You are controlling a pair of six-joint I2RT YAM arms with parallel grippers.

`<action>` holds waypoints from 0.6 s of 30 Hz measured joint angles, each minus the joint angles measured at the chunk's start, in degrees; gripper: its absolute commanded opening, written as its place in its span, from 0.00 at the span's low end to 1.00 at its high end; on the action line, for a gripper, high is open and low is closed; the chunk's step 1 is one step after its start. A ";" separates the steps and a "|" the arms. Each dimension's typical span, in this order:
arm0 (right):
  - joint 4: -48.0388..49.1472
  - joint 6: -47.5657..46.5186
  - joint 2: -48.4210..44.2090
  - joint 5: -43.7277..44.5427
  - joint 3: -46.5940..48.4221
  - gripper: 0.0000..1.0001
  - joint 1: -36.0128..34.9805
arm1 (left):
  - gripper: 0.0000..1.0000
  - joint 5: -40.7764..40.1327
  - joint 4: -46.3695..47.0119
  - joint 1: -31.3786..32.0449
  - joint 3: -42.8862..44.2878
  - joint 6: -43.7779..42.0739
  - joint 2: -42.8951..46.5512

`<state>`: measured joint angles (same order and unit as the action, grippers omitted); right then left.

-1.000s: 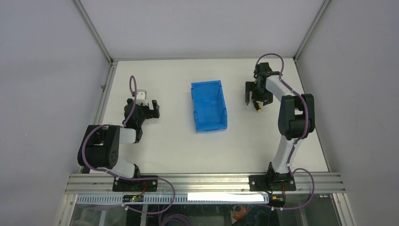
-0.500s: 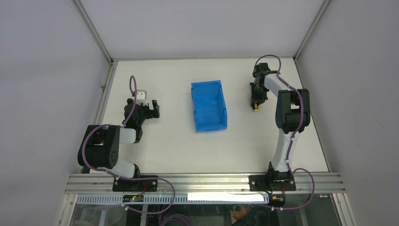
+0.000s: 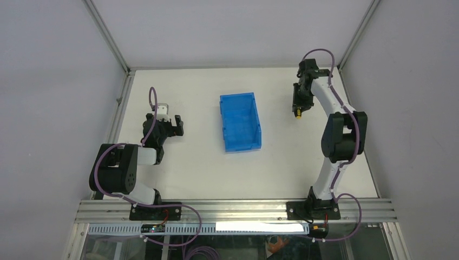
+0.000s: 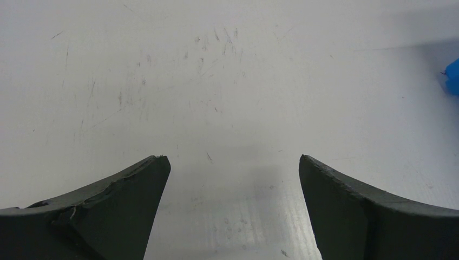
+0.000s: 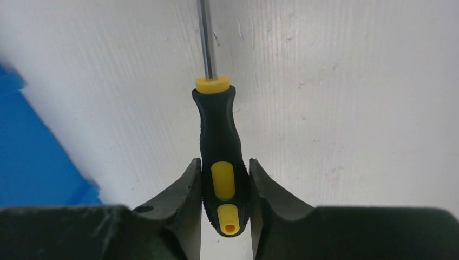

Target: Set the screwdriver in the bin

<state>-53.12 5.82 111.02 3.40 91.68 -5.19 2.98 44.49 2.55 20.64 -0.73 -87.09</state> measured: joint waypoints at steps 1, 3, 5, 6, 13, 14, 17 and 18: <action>-2.21 0.90 -1.79 0.48 1.77 0.00 -0.26 | 0.99 0.00 0.00 0.00 0.00 0.00 0.00; -4.44 2.36 -3.63 1.20 4.20 0.00 -0.59 | 0.99 0.00 0.00 0.00 0.00 0.00 0.00; -6.58 4.50 -5.95 2.84 6.99 0.00 -1.46 | 0.99 0.00 0.00 0.00 0.00 0.00 0.00; -7.87 5.42 -6.82 3.78 8.31 0.00 -2.16 | 0.99 0.00 0.00 0.00 0.00 0.00 0.00; -14.36 9.79 -8.39 8.24 14.40 0.00 -12.55 | 0.99 0.00 0.00 0.00 0.00 0.00 0.00; -14.73 10.10 -8.39 8.39 14.82 0.00 -14.29 | 0.99 0.00 0.00 0.00 0.00 0.00 0.00; -15.32 10.82 -8.39 8.35 16.37 0.00 -20.02 | 0.99 0.00 0.00 0.00 0.00 0.00 0.00; -15.37 11.04 -8.39 8.31 16.96 0.00 -21.99 | 0.99 0.00 0.00 0.00 0.00 0.00 0.00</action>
<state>-68.49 16.86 102.63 11.70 108.64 -27.18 2.98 44.49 2.55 20.64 -0.73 -87.09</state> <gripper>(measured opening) 0.323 0.991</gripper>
